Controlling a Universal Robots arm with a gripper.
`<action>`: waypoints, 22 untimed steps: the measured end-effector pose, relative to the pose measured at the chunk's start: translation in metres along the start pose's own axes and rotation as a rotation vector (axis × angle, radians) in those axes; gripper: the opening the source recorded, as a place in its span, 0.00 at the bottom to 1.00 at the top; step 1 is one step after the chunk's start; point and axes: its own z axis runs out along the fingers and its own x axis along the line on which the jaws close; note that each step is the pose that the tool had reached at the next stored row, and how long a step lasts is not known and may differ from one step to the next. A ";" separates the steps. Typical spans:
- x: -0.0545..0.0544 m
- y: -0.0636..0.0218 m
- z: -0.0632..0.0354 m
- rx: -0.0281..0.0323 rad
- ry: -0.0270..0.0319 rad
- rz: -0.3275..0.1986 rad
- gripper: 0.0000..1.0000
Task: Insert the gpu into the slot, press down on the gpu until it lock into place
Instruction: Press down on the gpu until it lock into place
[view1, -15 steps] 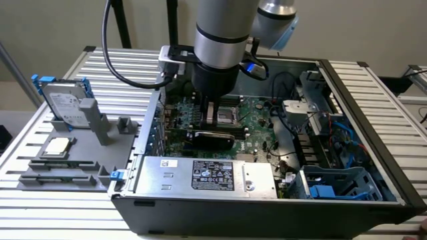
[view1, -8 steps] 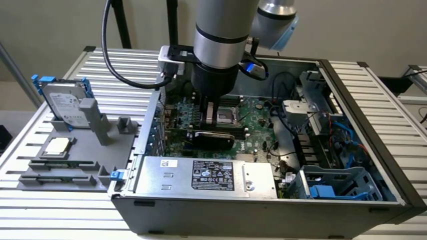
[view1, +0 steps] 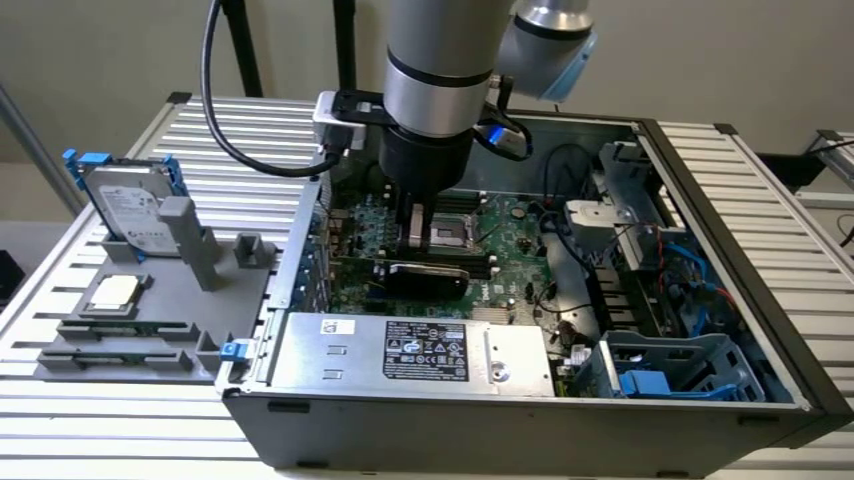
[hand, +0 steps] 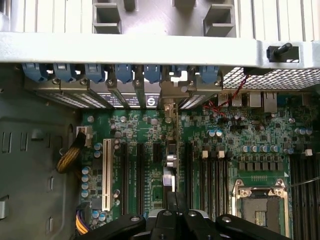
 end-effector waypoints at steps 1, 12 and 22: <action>-0.001 0.0012 0.0007 0.0000 -0.0001 0.000 0.11; -0.010 0.0083 0.0123 0.0004 0.0153 0.001 0.11; -0.009 0.0079 0.0212 0.0000 0.0240 0.002 0.11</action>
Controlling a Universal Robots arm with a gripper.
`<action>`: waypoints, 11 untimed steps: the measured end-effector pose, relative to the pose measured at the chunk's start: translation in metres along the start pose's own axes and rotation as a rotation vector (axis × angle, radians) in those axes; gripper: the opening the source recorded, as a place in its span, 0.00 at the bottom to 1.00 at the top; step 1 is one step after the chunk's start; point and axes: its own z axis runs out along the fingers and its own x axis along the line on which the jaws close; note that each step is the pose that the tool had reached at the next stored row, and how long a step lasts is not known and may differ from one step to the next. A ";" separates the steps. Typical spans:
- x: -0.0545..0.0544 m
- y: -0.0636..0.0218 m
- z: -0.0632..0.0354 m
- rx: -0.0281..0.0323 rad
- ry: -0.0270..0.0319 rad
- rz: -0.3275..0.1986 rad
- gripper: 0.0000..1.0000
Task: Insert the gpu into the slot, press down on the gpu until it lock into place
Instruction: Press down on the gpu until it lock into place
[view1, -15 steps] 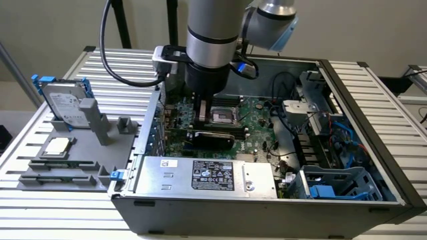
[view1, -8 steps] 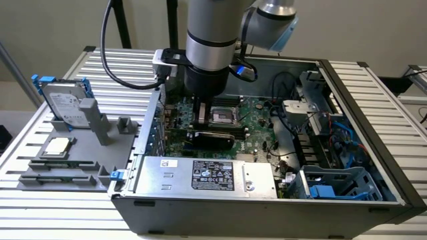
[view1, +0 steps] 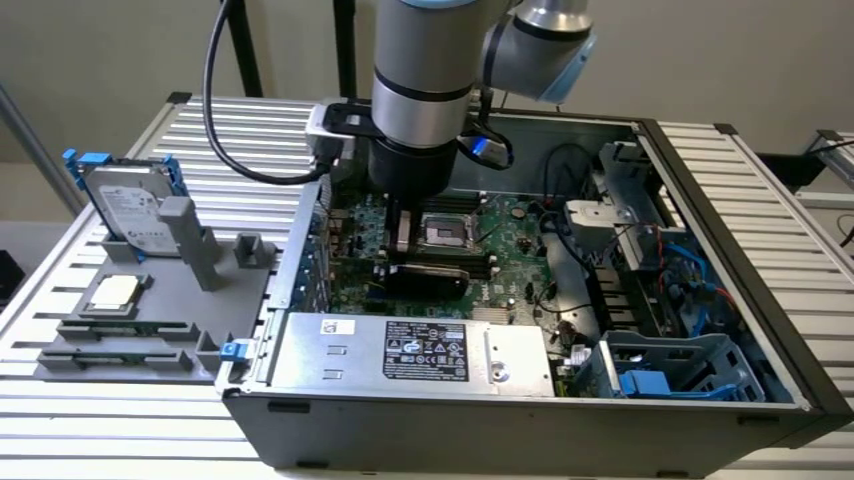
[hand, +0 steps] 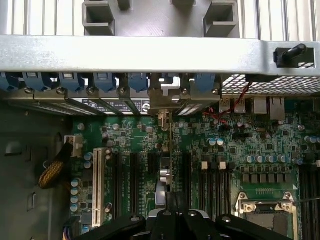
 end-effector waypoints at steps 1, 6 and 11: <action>0.000 0.0000 0.0010 -0.0003 0.0001 0.000 0.11; 0.000 -0.0004 0.0054 0.0005 -0.0007 0.000 0.11; 0.000 0.0004 -0.0076 -0.0005 -0.0014 0.000 0.11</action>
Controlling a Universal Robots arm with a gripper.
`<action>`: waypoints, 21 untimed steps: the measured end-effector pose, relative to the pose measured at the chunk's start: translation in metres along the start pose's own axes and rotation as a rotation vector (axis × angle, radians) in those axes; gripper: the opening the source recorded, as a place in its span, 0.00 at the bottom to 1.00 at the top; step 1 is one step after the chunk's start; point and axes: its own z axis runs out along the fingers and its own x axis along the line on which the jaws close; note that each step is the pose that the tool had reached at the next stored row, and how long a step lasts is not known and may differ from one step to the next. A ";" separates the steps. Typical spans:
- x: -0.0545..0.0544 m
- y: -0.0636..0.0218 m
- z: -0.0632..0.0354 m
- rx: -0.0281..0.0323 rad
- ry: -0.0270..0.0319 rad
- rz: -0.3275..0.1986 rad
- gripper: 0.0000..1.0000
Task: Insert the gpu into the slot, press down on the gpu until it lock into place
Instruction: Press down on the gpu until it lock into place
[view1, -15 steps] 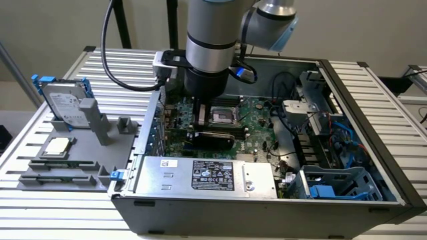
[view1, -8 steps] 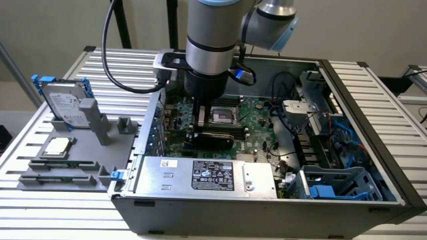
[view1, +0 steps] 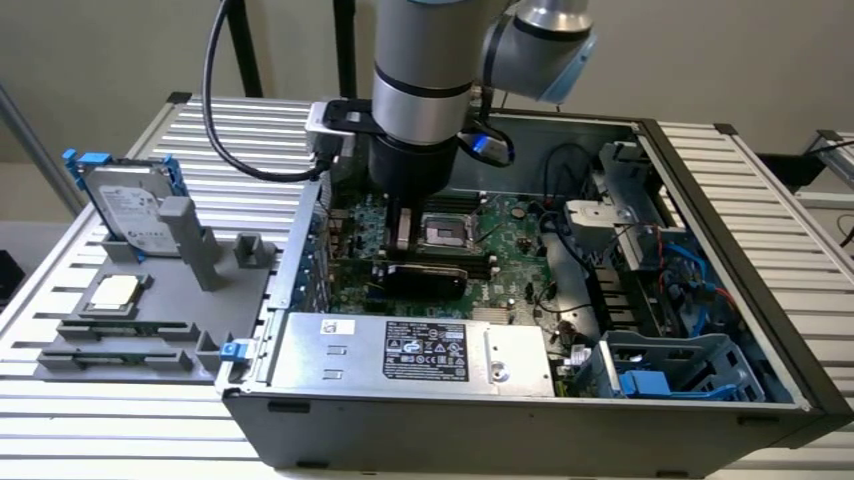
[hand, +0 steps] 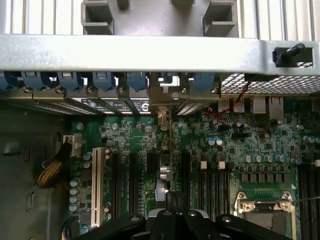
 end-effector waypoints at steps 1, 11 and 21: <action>0.000 0.0004 -0.0047 -0.0003 0.0003 0.000 0.11; 0.001 0.0093 -0.0122 -0.0365 0.0017 0.000 0.11; 0.001 0.0154 -0.0118 -0.1094 0.0156 -0.008 0.11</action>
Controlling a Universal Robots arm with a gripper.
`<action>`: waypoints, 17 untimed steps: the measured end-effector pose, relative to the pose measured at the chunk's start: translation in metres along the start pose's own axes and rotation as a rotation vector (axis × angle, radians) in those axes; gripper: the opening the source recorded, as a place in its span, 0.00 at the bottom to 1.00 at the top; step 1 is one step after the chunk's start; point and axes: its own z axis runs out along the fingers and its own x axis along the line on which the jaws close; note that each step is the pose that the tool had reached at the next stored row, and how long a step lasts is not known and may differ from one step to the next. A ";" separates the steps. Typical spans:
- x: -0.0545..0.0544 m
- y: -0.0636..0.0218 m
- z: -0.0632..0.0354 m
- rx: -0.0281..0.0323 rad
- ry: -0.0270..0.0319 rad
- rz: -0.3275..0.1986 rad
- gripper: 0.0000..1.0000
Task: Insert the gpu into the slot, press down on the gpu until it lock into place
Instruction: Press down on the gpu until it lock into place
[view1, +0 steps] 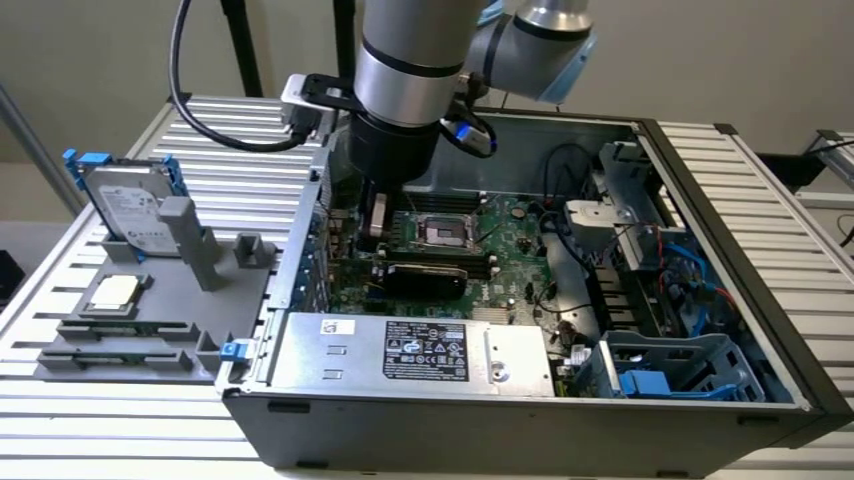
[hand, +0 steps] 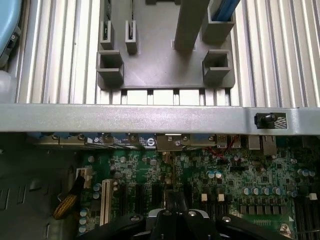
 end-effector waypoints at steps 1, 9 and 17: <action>0.000 0.0004 0.0000 -0.0063 0.0035 -0.001 0.11; 0.000 0.0024 0.0006 -0.0766 0.0308 -0.008 0.11; 0.000 0.0051 0.0009 -0.1411 0.0403 -0.007 0.11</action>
